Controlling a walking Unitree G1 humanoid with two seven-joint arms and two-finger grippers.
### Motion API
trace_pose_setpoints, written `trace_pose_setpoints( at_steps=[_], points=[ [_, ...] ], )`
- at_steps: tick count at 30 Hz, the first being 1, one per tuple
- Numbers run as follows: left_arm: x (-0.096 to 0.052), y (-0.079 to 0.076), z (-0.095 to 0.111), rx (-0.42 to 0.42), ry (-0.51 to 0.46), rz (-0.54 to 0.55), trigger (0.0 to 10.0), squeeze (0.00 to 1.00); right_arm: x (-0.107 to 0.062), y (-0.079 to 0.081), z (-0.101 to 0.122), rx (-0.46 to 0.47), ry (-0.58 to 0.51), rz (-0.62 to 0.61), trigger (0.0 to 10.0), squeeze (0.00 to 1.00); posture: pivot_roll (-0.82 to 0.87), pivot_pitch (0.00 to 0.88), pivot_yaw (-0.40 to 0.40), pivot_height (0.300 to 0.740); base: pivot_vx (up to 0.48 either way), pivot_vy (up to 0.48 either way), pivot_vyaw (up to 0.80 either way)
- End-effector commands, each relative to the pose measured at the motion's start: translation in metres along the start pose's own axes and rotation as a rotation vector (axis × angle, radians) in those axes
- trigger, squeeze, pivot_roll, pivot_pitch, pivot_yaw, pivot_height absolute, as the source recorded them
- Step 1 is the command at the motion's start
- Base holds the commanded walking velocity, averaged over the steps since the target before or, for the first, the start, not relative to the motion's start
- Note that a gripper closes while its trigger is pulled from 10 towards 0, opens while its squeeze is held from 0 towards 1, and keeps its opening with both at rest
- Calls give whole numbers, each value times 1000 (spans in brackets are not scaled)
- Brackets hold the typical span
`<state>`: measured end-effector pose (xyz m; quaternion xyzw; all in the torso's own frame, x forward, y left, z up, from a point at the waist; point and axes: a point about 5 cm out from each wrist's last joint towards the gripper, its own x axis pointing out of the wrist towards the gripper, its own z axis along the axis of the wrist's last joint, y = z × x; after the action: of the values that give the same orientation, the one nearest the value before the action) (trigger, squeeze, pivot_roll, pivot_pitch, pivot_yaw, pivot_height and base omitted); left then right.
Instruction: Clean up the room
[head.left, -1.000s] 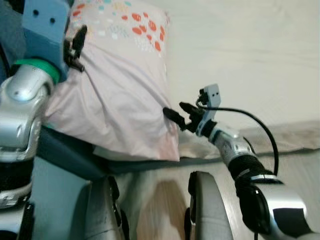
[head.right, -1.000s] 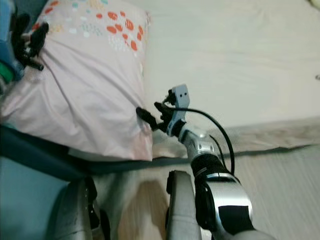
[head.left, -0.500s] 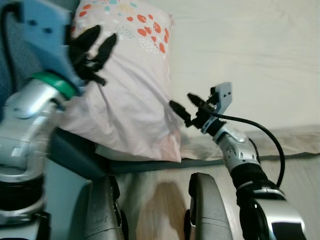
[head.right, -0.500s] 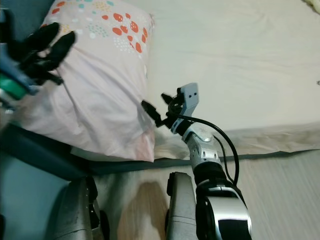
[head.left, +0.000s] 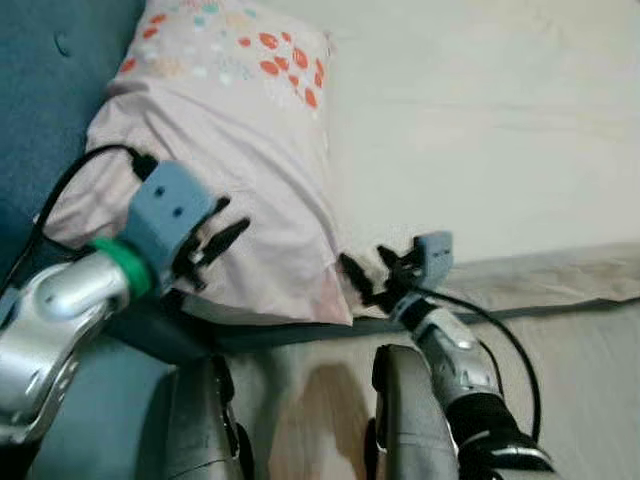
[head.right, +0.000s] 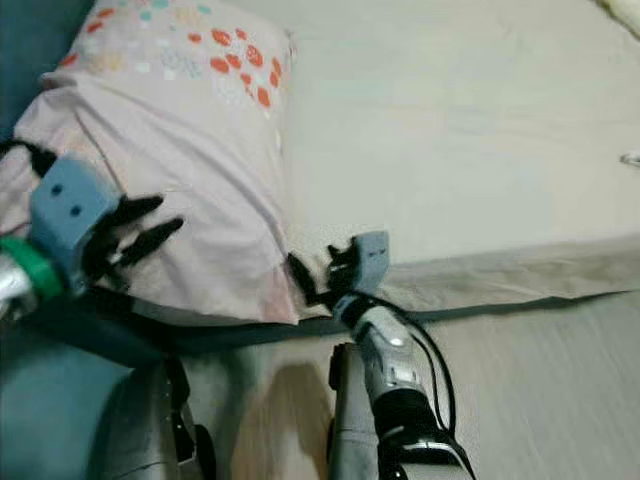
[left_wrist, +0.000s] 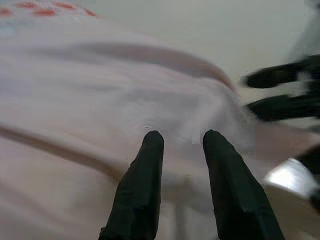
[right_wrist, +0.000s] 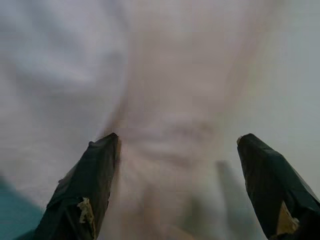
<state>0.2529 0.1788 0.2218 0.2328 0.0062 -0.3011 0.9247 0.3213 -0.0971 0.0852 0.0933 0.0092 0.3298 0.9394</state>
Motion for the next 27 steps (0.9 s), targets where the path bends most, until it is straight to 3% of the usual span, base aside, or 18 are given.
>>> trace_pose_setpoints(
  at_steps=[1, 3, 10, 11, 17, 18, 20, 27],
  points=[
    [-10, -21, -10, -16, 40, -142, 10000, 0, 15, 21, -4, -107, 70, 147, 10000, 0, 82, 147, 37, 550, 0, 0, 0],
    [-20, -33, -18, -21, 74, -245, 10000, 0, 26, 30, -7, -168, 140, 205, 10000, 0, 91, 152, 27, 550, 0, 0, 0],
    [-23, -34, -23, -23, 90, -203, 10000, 0, 27, 30, -29, -245, 333, 203, 10000, 0, 117, 162, 4, 550, 0, 0, 0],
    [-20, -37, -18, -48, 60, -174, 10000, 0, 25, 24, -35, -244, 391, 151, 10000, 0, 120, 165, 2, 550, 0, 0, 0],
    [-15, -38, -14, -69, 29, -143, 10000, 0, 24, 6, -31, -327, 441, 3, 10000, 0, 108, 167, -2, 550, 0, 0, 0],
    [-13, -38, -14, -76, 20, -127, 10000, 0, 24, -8, -24, -381, 444, -114, 10000, 0, 102, 168, -1, 550, 0, 0, 0],
    [-10, -35, -13, -84, 6, -106, 10000, 0, 23, -31, -3, -408, 379, -274, 0, 0, 92, 168, 4, 550, 0, 0, 0],
    [-3, -32, -11, -88, -12, -74, 10000, 0, 24, -37, 9, -365, 317, -261, 0, 0, 86, 163, 7, 550, 0, 0, 0]
  ],
)
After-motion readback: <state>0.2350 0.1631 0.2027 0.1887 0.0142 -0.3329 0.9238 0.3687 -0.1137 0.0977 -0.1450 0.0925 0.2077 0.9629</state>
